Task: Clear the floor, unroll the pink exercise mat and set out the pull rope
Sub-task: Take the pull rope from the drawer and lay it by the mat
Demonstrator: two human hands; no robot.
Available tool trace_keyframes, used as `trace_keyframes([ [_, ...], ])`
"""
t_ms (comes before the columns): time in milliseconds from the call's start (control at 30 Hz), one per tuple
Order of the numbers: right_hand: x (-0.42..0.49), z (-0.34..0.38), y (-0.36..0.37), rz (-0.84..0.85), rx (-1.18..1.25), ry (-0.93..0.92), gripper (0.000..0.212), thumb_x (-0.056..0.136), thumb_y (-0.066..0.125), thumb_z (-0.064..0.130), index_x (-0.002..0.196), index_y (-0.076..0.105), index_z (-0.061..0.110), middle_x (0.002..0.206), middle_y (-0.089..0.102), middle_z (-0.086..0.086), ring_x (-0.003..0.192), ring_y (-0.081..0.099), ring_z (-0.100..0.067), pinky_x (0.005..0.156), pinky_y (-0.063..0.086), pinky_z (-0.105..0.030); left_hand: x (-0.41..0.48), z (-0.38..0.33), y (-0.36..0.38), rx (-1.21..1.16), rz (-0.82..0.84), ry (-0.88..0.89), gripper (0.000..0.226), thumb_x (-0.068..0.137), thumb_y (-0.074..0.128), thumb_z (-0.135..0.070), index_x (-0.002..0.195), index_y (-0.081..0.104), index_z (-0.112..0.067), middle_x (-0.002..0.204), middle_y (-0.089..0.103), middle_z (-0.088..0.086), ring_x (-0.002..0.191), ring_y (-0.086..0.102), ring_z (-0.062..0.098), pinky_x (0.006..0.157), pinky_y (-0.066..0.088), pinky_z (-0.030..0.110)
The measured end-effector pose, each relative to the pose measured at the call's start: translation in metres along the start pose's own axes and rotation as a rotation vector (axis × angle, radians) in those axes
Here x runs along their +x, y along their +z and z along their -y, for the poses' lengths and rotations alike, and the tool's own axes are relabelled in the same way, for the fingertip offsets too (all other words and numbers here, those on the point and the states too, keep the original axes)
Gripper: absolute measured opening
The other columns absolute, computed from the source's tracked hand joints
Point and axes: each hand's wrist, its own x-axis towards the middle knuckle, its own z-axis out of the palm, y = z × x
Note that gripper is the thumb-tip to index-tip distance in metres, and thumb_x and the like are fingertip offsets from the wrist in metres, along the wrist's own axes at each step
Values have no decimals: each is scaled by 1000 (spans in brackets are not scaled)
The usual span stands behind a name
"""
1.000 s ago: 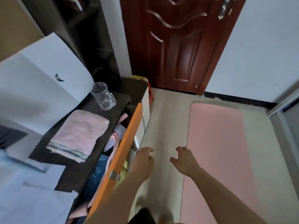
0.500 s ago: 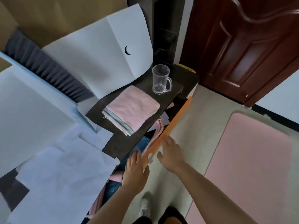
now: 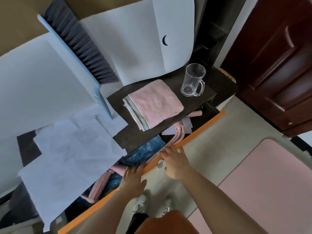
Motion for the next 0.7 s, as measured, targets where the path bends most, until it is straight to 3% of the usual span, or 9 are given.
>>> trace_keyframes([
  [300,-30,-20,18,37,-144,-57,62,90,63,36,141,35,16,147,44,-7,141,35,-28,120,11,-55,-32,-32,35,-97,42,-50,76,96,46,-39,154,-2,-28,163,12,5,150,4,27,121,0,39],
  [400,-38,-26,25,81,-166,-52,67,89,62,32,145,31,12,151,37,-10,143,31,-29,121,7,-54,-41,-40,46,-107,77,-52,75,96,44,-42,154,0,-25,163,11,6,150,4,27,122,1,38],
  [567,-49,-36,36,131,-214,-28,72,93,55,41,149,24,8,153,31,-13,143,25,-31,119,17,-50,-53,-49,60,-158,150,-50,78,94,45,-47,155,1,-25,164,5,6,150,-3,27,120,-3,38],
  [700,-57,-42,40,195,-304,-26,67,89,61,32,146,33,10,156,27,-13,145,20,-32,119,15,-53,-63,-59,72,-241,216,-78,89,85,51,-45,154,-2,-29,164,3,4,150,-7,30,123,2,46],
])
